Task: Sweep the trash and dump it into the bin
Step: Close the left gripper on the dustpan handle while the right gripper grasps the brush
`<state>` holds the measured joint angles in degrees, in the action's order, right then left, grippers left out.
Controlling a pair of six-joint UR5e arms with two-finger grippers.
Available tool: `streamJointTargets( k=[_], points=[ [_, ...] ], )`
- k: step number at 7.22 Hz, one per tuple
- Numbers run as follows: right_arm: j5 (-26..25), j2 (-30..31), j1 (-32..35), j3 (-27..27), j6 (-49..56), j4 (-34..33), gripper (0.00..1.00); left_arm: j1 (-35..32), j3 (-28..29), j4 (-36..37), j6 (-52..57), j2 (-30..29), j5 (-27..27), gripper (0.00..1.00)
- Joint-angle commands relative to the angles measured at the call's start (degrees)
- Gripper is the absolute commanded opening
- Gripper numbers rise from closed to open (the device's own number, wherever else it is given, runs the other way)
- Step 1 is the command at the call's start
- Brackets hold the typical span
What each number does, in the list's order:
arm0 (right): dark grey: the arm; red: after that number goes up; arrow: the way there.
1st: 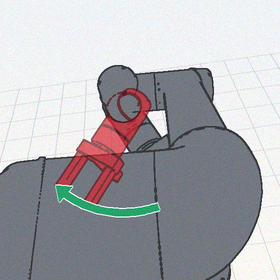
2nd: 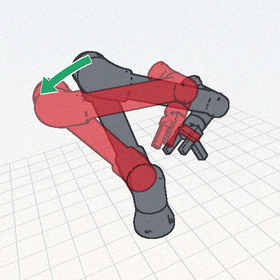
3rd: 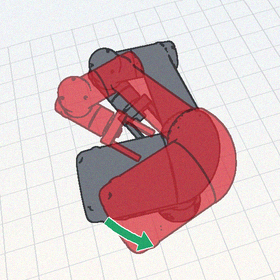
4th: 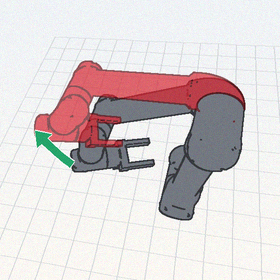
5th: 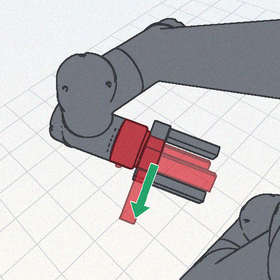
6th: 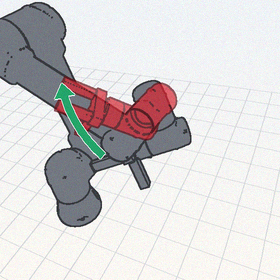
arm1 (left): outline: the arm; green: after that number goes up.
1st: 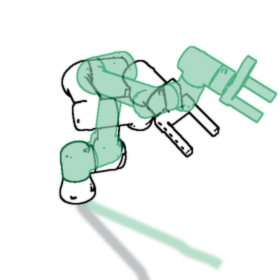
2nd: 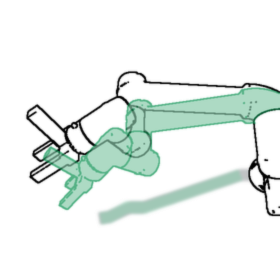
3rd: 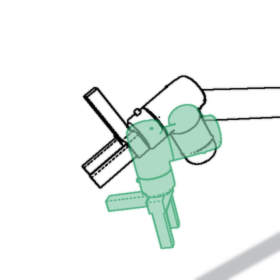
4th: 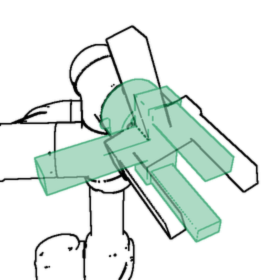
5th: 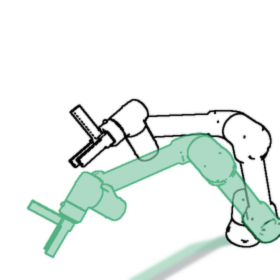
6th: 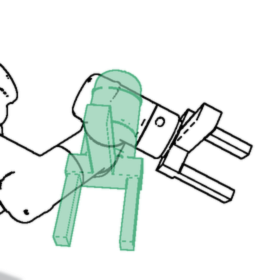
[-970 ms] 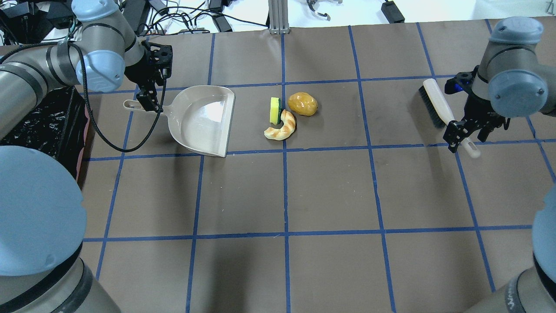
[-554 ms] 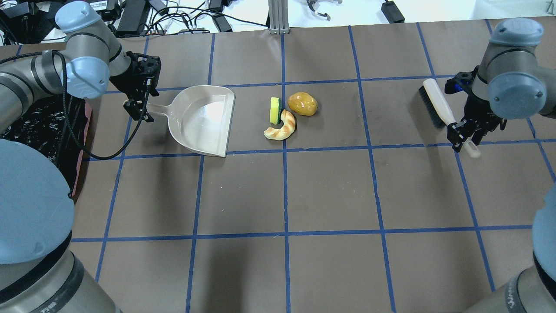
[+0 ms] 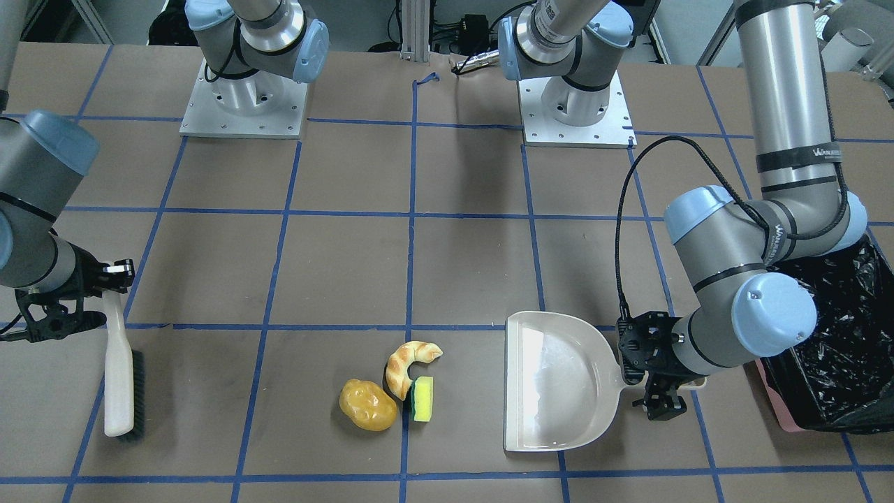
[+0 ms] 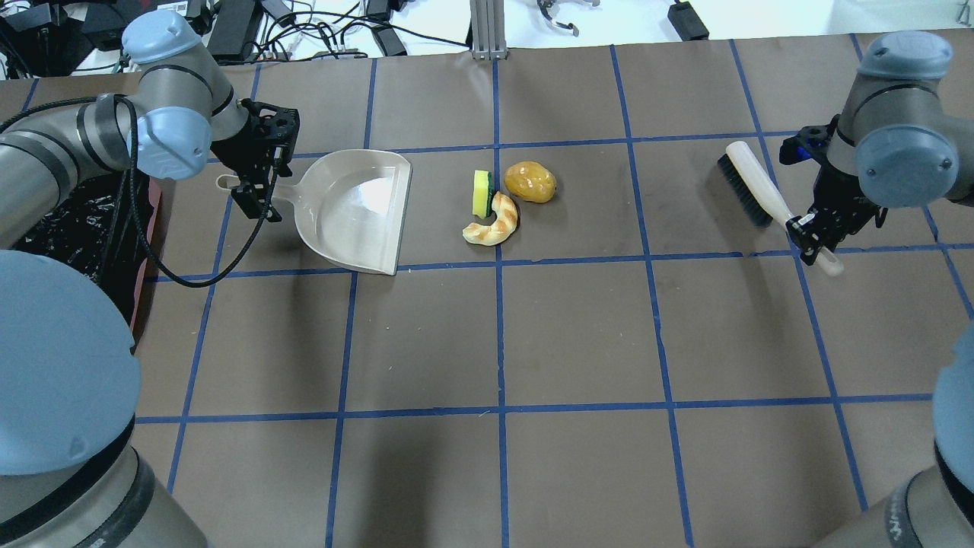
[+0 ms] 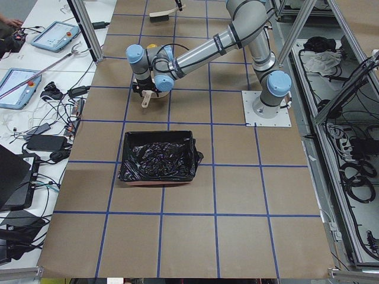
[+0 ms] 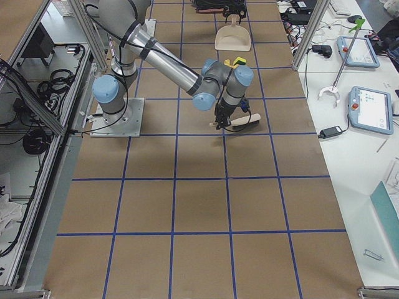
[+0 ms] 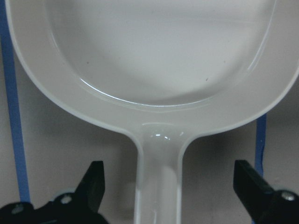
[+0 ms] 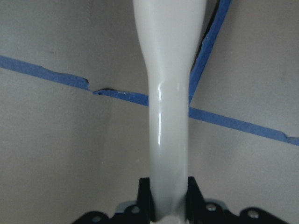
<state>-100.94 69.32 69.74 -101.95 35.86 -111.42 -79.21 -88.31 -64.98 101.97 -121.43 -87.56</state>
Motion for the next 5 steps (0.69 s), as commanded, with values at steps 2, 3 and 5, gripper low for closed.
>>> streamJointTargets(
  k=[2,3,5],
  points=[
    [-0.83,2.56,1.71,1.4,-9.53,3.55,0.12,-0.25,-0.28,0.21,-0.37,-0.74,0.19,0.98],
    [-1.8,2.92,4.41,1.58,-13.67,5.23,0.11,-0.42,-0.81,0.29,-0.63,-0.74,0.2,0.97],
    [-3.74,4.24,11.43,1.76,-26.39,8.48,0.09,-0.6,-0.9,0.29,-1.07,-1.0,0.02,0.83]
  ],
)
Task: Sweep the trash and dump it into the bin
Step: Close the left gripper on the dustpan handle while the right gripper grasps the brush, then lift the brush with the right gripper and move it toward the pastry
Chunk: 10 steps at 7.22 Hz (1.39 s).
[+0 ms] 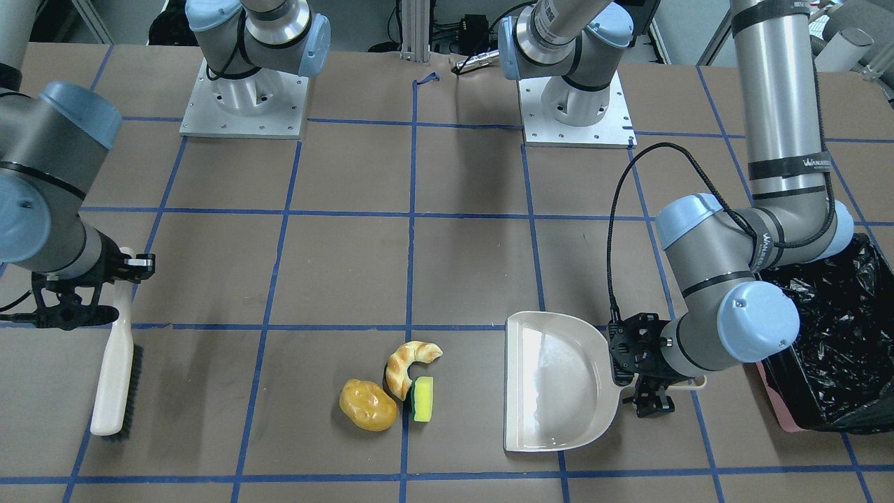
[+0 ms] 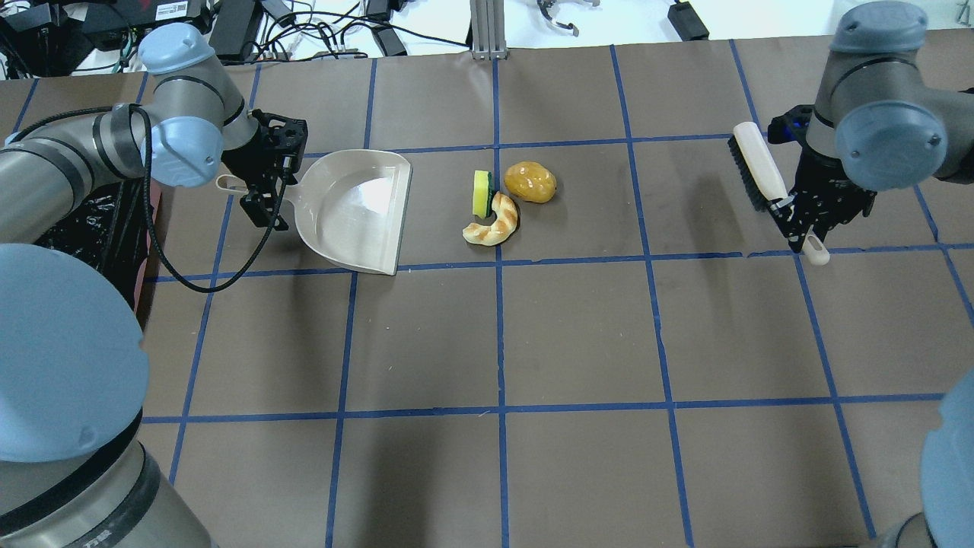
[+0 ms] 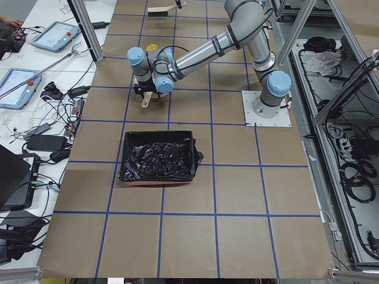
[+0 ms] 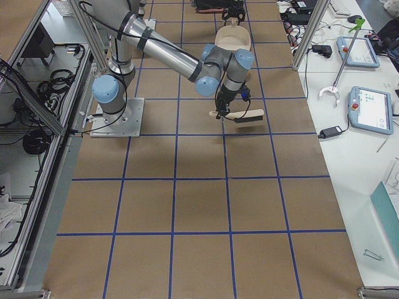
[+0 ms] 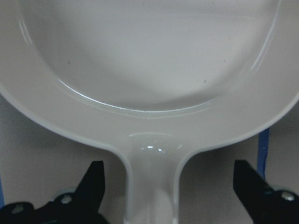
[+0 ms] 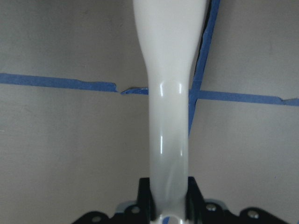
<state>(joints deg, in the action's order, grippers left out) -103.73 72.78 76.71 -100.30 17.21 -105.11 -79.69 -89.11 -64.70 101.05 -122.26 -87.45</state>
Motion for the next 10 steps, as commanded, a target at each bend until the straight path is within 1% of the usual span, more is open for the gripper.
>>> streamJointTargets(
  k=[1,2,4,5,7,8,9,10],
  points=[
    [-3.04,0.78,9.2,0.1,-13.37,2.36,0.1,-0.12,-0.1,0.01,-0.15,-0.17,-0.09,0.7],
    [-4.01,0.69,13.77,0.19,-18.83,2.36,0.1,-0.2,-0.1,0.01,-0.15,-0.26,0.0,0.67],
    [-3.85,0.17,19.68,0.19,-27.46,2.45,0.1,-0.73,-0.18,0.1,-0.06,-0.35,-0.09,0.52],
    [-3.5,-0.27,21.88,0.98,-30.8,3.93,0.1,-0.73,-0.1,0.53,-0.06,-0.35,-0.09,0.45],
    [-3.06,-2.81,23.66,6.41,-33.98,9.81,0.1,-0.73,-0.1,1.76,0.46,-0.35,-0.09,0.14],
    [-2.97,-3.35,24.88,6.69,-35.3,10.18,0.09,-0.73,-0.01,2.03,0.64,-0.44,-0.09,0.03],
    [-0.71,-3.87,25.85,6.7,-37.14,10.1,0.09,-0.73,-0.01,2.03,0.82,-0.35,-0.09,0.0],
    [-0.08,-5.53,26.99,6.96,-37.25,10.44,0.08,-0.73,-0.01,2.03,0.91,-0.35,-0.09,0.0]
  ],
)
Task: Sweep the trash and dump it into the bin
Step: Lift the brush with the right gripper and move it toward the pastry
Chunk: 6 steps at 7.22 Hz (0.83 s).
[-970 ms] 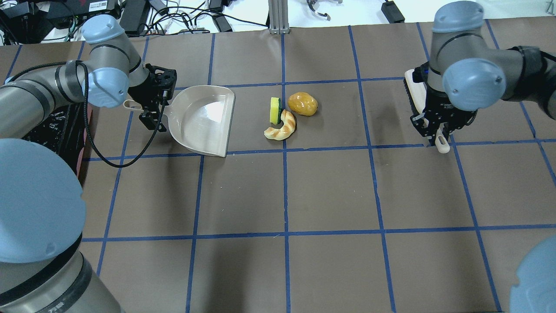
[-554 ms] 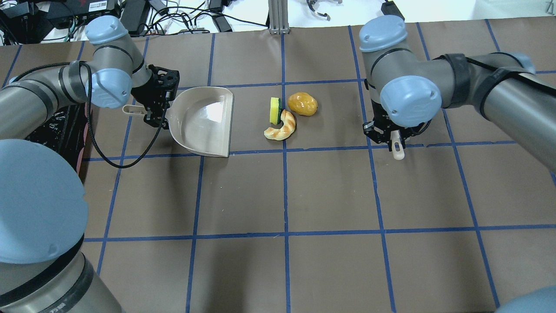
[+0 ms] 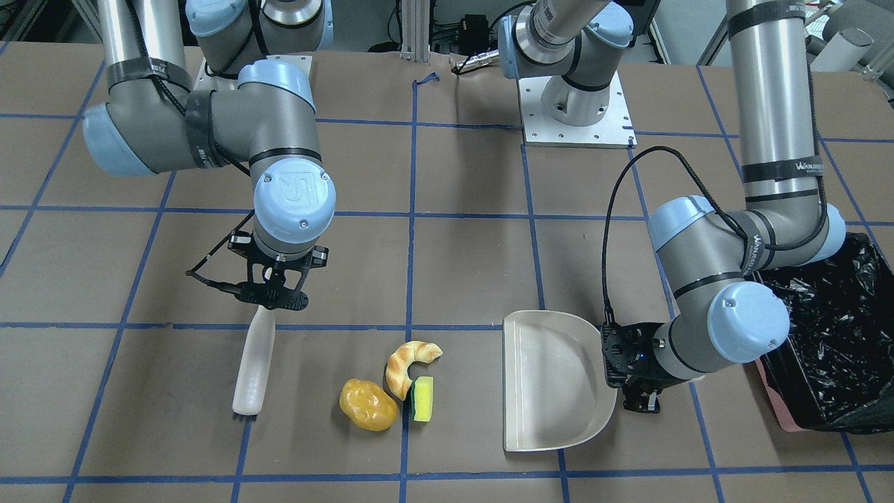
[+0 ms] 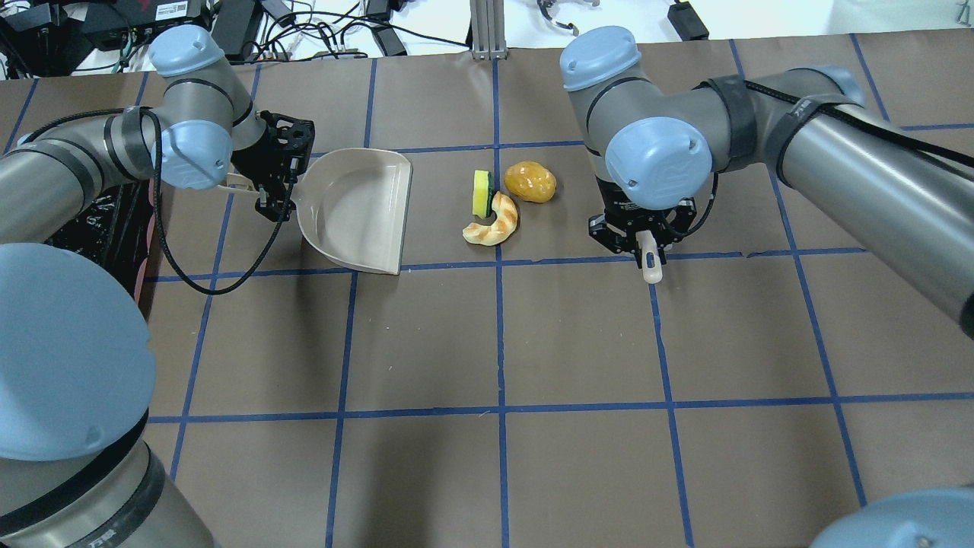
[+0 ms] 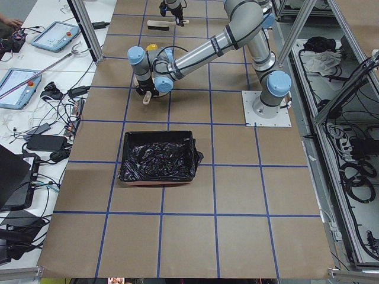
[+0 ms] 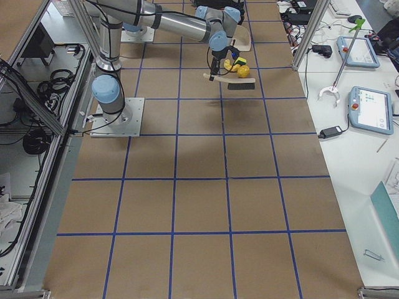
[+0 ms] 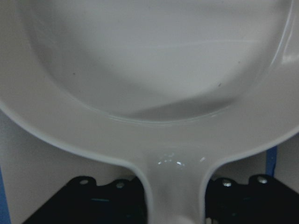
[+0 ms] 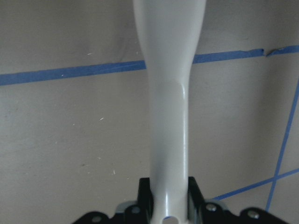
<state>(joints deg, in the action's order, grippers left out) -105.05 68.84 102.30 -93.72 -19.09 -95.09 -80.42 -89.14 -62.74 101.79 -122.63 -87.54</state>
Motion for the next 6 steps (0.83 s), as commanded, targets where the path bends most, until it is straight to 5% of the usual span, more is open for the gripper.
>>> streamJointTargets(
  k=[1,6],
  points=[
    [1.34,-2.39,2.98,0.55,-1.73,0.6,0.08,0.0,0.02,0.08,0.16,-0.06,0.0,0.0],
    [3.97,-6.78,6.33,3.62,-5.07,0.34,0.06,-0.09,0.02,0.34,-0.63,-0.06,0.0,0.0]
  ],
)
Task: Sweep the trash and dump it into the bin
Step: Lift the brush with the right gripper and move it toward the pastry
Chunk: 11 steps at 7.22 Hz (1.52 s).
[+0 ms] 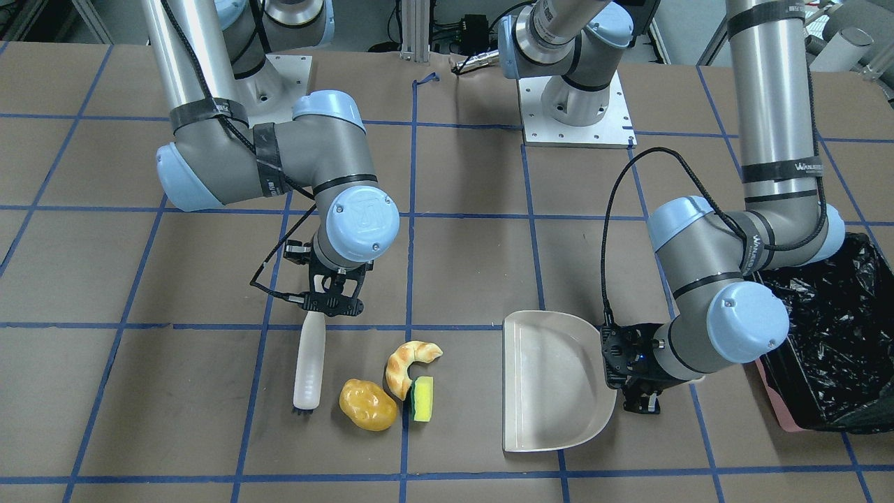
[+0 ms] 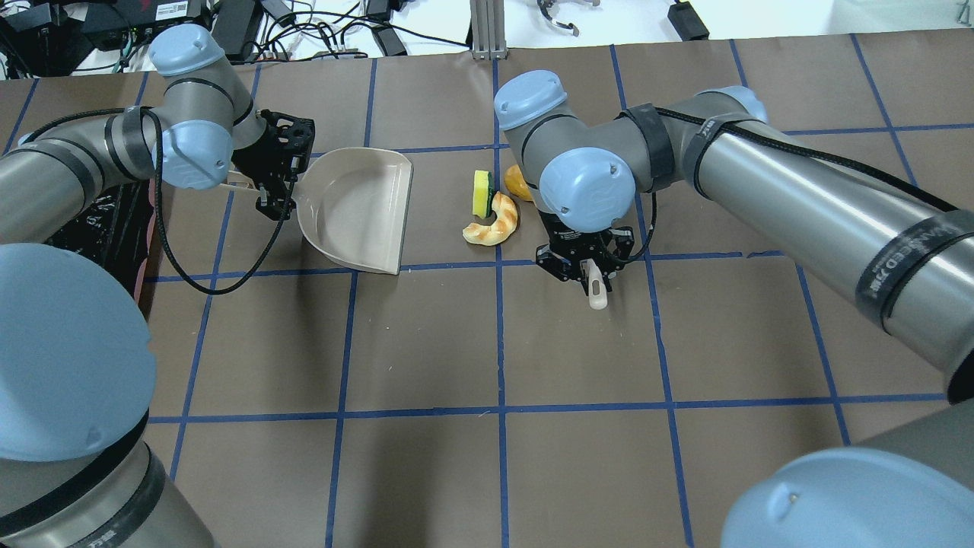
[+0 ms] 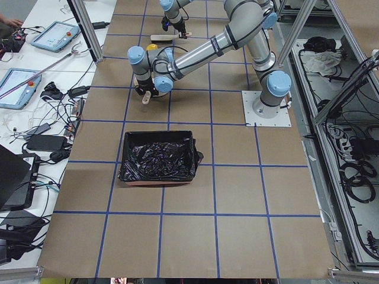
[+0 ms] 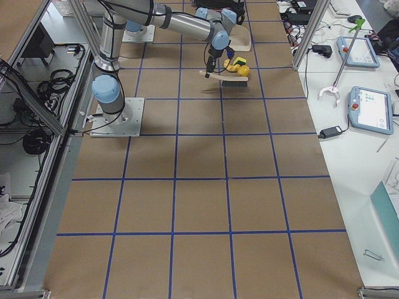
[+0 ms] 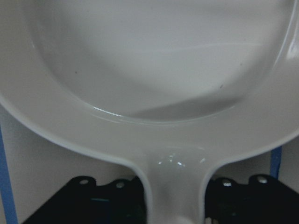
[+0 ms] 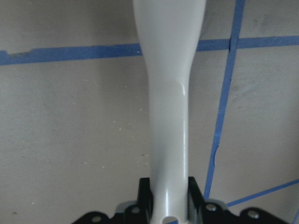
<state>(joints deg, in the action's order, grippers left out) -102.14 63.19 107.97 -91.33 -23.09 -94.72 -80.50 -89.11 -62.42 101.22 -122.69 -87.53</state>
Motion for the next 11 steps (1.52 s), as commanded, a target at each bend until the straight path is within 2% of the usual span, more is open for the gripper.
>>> streamJointTargets(
  k=[1,4,11],
  points=[
    [1.42,-1.32,0.84,1.42,-1.51,-0.03,0.06,0.0,-0.01,0.01,-0.06,-0.01,0.08,0.0],
    [3.96,-1.67,1.45,1.59,-2.92,-0.64,0.05,0.0,-0.01,0.01,-0.06,-0.01,0.17,0.0],
    [2.83,-3.6,2.86,5.1,-2.31,-0.73,0.04,0.0,-0.01,0.01,0.38,-0.18,1.48,0.0]
  ],
)
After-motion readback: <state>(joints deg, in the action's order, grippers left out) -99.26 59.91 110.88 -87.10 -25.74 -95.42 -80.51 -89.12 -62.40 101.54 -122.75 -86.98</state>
